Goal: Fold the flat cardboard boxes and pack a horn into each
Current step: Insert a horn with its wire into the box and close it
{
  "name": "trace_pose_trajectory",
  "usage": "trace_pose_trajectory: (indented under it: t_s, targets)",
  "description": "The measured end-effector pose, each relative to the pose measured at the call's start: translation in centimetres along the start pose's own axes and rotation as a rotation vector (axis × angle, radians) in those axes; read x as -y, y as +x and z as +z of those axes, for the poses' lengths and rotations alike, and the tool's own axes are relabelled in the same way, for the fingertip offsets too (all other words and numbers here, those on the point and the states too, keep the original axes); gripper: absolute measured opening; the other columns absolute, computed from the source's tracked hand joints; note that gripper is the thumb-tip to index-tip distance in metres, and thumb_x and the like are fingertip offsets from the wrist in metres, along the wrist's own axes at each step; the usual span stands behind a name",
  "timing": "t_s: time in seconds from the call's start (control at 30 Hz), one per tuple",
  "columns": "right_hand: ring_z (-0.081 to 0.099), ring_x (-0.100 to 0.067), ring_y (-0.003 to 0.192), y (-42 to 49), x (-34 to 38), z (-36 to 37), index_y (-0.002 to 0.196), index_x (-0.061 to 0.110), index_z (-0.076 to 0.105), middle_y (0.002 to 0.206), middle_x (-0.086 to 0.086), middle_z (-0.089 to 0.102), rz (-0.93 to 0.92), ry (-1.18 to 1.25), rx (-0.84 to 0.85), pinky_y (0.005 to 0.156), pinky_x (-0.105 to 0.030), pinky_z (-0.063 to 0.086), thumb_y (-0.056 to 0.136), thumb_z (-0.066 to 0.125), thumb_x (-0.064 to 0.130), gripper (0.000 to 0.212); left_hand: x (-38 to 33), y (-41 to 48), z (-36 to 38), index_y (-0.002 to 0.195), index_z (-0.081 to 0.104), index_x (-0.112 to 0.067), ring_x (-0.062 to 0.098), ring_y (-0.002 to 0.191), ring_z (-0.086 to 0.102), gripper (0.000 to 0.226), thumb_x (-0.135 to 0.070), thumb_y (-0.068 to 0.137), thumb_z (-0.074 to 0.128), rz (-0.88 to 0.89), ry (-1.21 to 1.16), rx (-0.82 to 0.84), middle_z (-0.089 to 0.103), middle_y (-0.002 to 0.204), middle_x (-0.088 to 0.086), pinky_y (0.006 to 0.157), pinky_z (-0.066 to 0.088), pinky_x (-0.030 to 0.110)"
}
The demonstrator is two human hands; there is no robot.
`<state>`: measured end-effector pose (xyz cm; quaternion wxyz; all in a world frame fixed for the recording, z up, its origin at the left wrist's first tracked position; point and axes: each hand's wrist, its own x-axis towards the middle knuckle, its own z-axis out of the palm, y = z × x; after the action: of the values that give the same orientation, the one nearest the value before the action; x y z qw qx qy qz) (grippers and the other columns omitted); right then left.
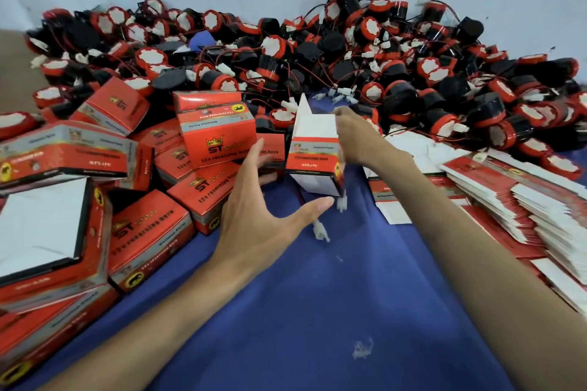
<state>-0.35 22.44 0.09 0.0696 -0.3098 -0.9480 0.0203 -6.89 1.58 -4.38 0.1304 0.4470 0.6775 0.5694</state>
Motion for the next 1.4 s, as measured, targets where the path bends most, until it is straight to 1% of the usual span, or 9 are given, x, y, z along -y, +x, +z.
trace_pose_trajectory:
  t_s: [0.17,0.33,0.47,0.57,0.7,0.87,1.07,1.27,1.4]
  targets:
    - [0.042,-0.033,0.11,-2.3,0.3,0.2,0.123,0.006,0.055,0.126,-0.017,0.042,-0.133,0.029,-0.073,0.088,-0.044,0.041,0.093,0.06,0.019,0.033,0.4,0.2,0.0,0.148,0.019,-0.033,0.009,0.128,0.046,0.107,-0.068,0.063,0.074,0.004,0.018,0.002,0.044,0.142,-0.009,0.103,0.044,0.041]
    - [0.045,-0.026,0.077,-4.0,3.1,-0.4,0.141,0.026,0.031,0.123,-0.01,0.034,-0.179,-0.116,0.037,0.061,-0.037,0.032,0.091,0.056,0.028,0.056,-0.2,-0.4,-0.3,0.15,0.018,-0.035,0.003,0.117,0.048,0.093,-0.06,0.072,0.062,0.216,0.105,0.006,0.044,0.127,-0.006,0.095,0.046,0.026]
    - [0.05,-0.035,0.089,-4.3,4.2,0.0,0.146,0.018,0.015,0.127,-0.016,0.035,-0.129,-0.168,0.118,0.07,-0.039,0.035,0.089,0.061,0.025,0.074,-0.8,-0.8,-0.3,0.132,0.052,-0.025,0.005,0.12,0.043,0.053,-0.035,0.081,0.045,0.391,0.099,0.026,0.041,0.13,0.004,0.097,0.044,0.027]
    - [0.054,-0.041,0.098,-3.4,4.9,0.4,0.138,0.014,0.02,0.12,-0.018,0.039,-0.05,0.081,0.126,0.076,-0.043,0.04,0.089,0.064,0.02,0.066,-1.1,-1.0,-0.3,0.107,0.065,-0.016,0.005,0.121,0.043,0.039,-0.032,0.077,0.045,0.393,0.123,-0.005,0.04,0.132,0.003,0.094,0.044,0.022]
    - [0.051,-0.039,0.104,-3.1,4.6,1.5,0.133,0.006,0.033,0.125,-0.021,0.042,0.136,0.562,-0.051,0.093,-0.045,0.042,0.095,0.051,0.013,0.043,-1.4,-1.4,-0.3,0.101,0.04,-0.038,-0.01,0.107,0.045,0.048,-0.066,0.066,0.059,0.252,0.189,-0.03,0.038,0.127,-0.011,0.078,0.041,0.005]
    - [0.049,-0.018,0.109,-5.1,3.2,0.3,0.121,0.016,0.051,0.116,-0.003,0.047,0.206,0.791,-0.429,0.083,-0.007,0.038,0.069,0.082,0.014,0.06,-1.1,-1.4,-0.2,0.104,0.03,-0.041,-0.001,0.092,0.057,0.06,-0.053,0.06,0.069,0.214,0.14,-0.055,0.052,0.101,-0.018,0.067,0.053,0.021]
    - [0.061,-0.024,0.108,-7.5,2.9,-4.3,0.127,0.019,0.044,0.126,-0.011,0.049,0.013,1.076,-0.716,0.088,-0.042,0.055,0.082,0.071,0.018,0.052,-0.4,-0.1,-0.9,0.124,0.02,-0.054,0.008,0.108,0.055,0.086,-0.019,0.062,0.068,0.155,-0.031,0.007,0.052,0.118,-0.01,0.082,0.054,0.041]
    - [0.065,-0.024,0.087,-9.0,3.6,-5.9,0.135,0.017,0.027,0.118,-0.013,0.048,-0.014,1.422,-0.85,0.059,-0.028,0.054,0.091,0.06,0.005,0.056,0.0,0.0,-0.7,0.119,0.032,-0.046,0.019,0.103,0.056,0.07,-0.025,0.059,0.064,0.071,0.017,0.057,0.053,0.113,-0.007,0.079,0.052,0.042]
    - [0.056,-0.018,0.089,-9.0,3.7,-6.7,0.14,0.022,0.028,0.11,-0.003,0.052,-0.025,1.599,-0.764,0.073,-0.031,0.047,0.088,0.058,0.013,0.061,-0.1,0.0,-0.8,0.118,0.029,-0.05,0.011,0.102,0.053,0.072,-0.024,0.059,0.062,0.086,0.029,0.069,0.051,0.113,-0.013,0.079,0.052,0.037]
